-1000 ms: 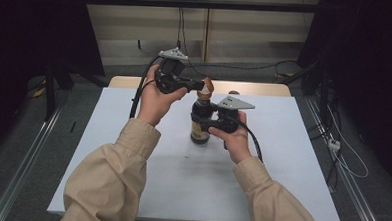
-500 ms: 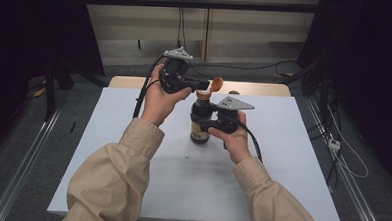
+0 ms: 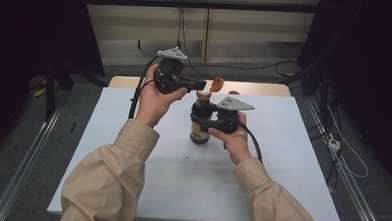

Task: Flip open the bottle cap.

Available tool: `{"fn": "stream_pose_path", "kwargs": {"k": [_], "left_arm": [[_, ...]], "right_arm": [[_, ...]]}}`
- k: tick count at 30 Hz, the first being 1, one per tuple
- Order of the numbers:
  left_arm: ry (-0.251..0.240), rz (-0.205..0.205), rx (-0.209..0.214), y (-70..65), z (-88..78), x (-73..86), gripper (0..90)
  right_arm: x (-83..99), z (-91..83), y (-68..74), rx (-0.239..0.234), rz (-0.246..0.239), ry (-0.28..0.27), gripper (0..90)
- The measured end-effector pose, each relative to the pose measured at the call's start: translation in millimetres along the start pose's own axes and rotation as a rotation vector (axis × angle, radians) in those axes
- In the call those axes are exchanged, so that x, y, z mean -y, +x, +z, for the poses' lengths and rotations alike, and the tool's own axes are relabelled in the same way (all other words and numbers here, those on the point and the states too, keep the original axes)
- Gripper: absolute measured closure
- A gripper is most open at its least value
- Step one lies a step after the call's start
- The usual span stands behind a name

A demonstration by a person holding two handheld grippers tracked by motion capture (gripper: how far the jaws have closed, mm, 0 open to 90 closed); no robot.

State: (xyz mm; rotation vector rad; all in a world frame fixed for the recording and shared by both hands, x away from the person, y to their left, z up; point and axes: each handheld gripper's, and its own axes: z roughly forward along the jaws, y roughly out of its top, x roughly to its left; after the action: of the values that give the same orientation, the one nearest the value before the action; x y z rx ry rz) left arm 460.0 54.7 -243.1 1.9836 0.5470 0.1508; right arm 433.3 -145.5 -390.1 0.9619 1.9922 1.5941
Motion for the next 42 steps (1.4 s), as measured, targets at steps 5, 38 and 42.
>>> {"fn": "stream_pose_path", "kwargs": {"k": [5,38,42], "left_arm": [[-0.017,-0.004,-0.013,1.3,-10.2,5.2,79.9],[-0.045,-0.079,-0.069,21.8,-52.1,114.8,24.4],[-0.043,-0.086,-0.077,22.3,-52.8,127.4,22.2]], "right_arm": [[-0.9,-0.5,0.5,0.007,0.004,0.005,24.8],[9.9,-49.0,-8.0,0.039,0.012,0.038,13.3],[14.9,-57.0,-8.8,0.043,0.013,0.050,13.1]]}}
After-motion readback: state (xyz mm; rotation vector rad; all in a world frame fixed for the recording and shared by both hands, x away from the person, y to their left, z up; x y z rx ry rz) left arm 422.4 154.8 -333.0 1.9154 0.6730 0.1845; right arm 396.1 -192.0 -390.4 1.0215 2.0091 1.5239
